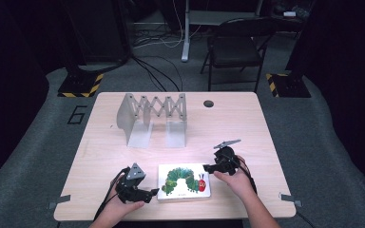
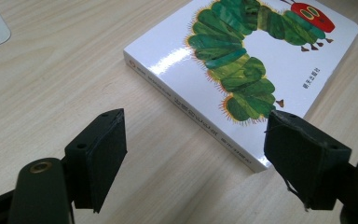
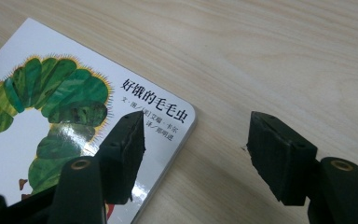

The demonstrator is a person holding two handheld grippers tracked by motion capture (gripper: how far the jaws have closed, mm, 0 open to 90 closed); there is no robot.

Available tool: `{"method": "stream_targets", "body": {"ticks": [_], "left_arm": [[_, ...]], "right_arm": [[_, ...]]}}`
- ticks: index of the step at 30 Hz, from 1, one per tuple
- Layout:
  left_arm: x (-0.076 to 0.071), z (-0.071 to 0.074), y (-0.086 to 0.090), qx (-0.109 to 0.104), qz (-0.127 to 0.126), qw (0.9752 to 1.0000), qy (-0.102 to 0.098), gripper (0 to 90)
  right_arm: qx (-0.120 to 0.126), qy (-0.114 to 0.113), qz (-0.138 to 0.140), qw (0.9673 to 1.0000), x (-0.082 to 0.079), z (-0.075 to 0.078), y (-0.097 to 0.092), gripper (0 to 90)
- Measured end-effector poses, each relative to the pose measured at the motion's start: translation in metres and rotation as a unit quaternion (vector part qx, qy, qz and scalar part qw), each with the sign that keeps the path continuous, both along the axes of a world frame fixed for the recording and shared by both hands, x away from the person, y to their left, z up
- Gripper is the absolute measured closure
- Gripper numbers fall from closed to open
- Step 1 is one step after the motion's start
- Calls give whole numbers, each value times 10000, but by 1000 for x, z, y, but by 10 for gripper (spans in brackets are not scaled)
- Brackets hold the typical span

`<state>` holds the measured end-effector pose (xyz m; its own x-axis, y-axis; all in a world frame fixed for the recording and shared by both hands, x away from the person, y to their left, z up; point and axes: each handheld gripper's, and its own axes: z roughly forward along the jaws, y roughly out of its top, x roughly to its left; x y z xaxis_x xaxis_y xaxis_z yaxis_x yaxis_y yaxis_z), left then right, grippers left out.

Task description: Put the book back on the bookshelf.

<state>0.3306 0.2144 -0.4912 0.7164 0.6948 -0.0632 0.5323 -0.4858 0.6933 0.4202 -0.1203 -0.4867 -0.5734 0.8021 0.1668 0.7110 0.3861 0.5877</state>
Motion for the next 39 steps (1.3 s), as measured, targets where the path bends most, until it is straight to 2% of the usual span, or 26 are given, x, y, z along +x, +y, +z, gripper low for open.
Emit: {"method": "stream_targets", "body": {"ticks": [2, 4, 6, 7, 10, 12, 13, 21, 26, 29, 39], "left_arm": [[0, -1, -1, 18, -33, 10000, 4, 208], [-2, -4, -3, -1, -107, 9999, 115, 210], [-2, -5, -4, 26, -117, 9999, 103, 213], [-4, -8, -8, 39, -189, 9996, 181, 213], [-6, -10, -14, 148, -299, 9993, 162, 209], [-8, -12, -18, 145, -345, 9992, 165, 205], [-8, -13, -19, 205, -356, 9990, 156, 204], [-8, -18, -23, 266, -389, 9986, 225, 202], [-9, -21, -26, 295, -384, 9986, 196, 202], [-9, -23, -29, 368, -396, 9982, 248, 202], [-9, -25, -32, 469, -455, 9978, 91, 202]], "right_arm": [[-24, -5, 42, 10000, 0, 0, 2, 360], [-45, -89, 48, 9999, -1, -1, 6, 359], [-27, -75, 93, 9999, -1, 0, 6, 358], [-16, -85, 71, 9999, -1, 0, 6, 358], [60, -37, -4, 10000, 1, -1, 5, 358], [87, -9, -34, 10000, 2, -2, 5, 357], [86, 12, -19, 10000, 3, -3, 5, 357], [92, 105, -10, 9999, 8, -9, 9, 348], [64, 155, 70, 9998, 10, -11, 12, 345], [51, 202, 73, 9998, 11, -13, 16, 343], [124, 305, 67, 9994, 13, -16, 18, 337]]}}
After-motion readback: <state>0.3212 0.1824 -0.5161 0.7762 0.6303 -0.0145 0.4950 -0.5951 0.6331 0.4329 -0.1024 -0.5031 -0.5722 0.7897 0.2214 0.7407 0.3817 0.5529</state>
